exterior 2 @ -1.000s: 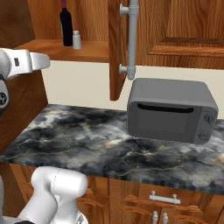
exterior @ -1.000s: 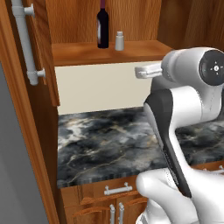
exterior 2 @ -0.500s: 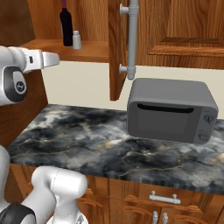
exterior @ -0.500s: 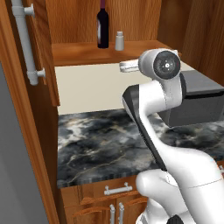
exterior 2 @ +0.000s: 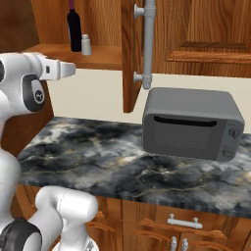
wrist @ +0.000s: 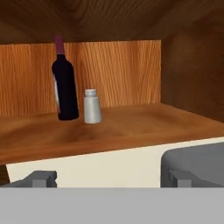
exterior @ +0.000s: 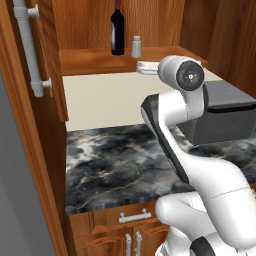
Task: The dining table condiment station is running low on shaker. Refill the condiment station by opening the cabinet and taking the shaker from the cabinet and placing it on the dining table.
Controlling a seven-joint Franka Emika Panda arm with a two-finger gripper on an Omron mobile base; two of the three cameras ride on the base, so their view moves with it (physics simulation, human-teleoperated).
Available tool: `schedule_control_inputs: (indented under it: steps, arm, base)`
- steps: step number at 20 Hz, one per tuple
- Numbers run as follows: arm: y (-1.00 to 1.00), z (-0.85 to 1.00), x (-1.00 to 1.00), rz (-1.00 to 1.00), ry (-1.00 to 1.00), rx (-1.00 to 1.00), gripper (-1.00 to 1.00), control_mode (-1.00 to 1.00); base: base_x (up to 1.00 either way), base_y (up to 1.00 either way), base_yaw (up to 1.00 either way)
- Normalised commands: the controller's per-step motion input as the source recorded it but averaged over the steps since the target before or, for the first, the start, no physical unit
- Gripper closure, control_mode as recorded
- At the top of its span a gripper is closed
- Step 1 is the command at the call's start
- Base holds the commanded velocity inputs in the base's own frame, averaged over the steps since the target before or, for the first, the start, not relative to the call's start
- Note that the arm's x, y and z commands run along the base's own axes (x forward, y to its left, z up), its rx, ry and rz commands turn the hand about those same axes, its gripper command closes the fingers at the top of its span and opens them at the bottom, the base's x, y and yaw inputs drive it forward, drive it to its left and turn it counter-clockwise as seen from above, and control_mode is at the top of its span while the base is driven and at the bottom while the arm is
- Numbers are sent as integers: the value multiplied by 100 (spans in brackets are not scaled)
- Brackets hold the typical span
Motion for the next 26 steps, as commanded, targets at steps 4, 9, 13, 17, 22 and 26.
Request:
schedule_control_inputs:
  steps: [4, 9, 13, 17, 22, 26]
  arm:
    - [0, 2, 6, 12, -13, 1, -100, -100]
    - [0, 5, 10, 8, -9, -3, -100, -100]
    - [0, 8, 23, 5, -3, -2, -100, -100]
    - [0, 2, 33, 3, -1, 0, -100, -100]
    - [1, 0, 43, 1, 0, 0, -100, -100]
    - [0, 9, 45, 0, 0, 0, -100, -100]
  base:
    - [0, 0, 0]
    - [0, 0, 0]
    - [0, 0, 0]
    - [0, 0, 0]
    - [0, 0, 0]
    - [0, 0, 0]
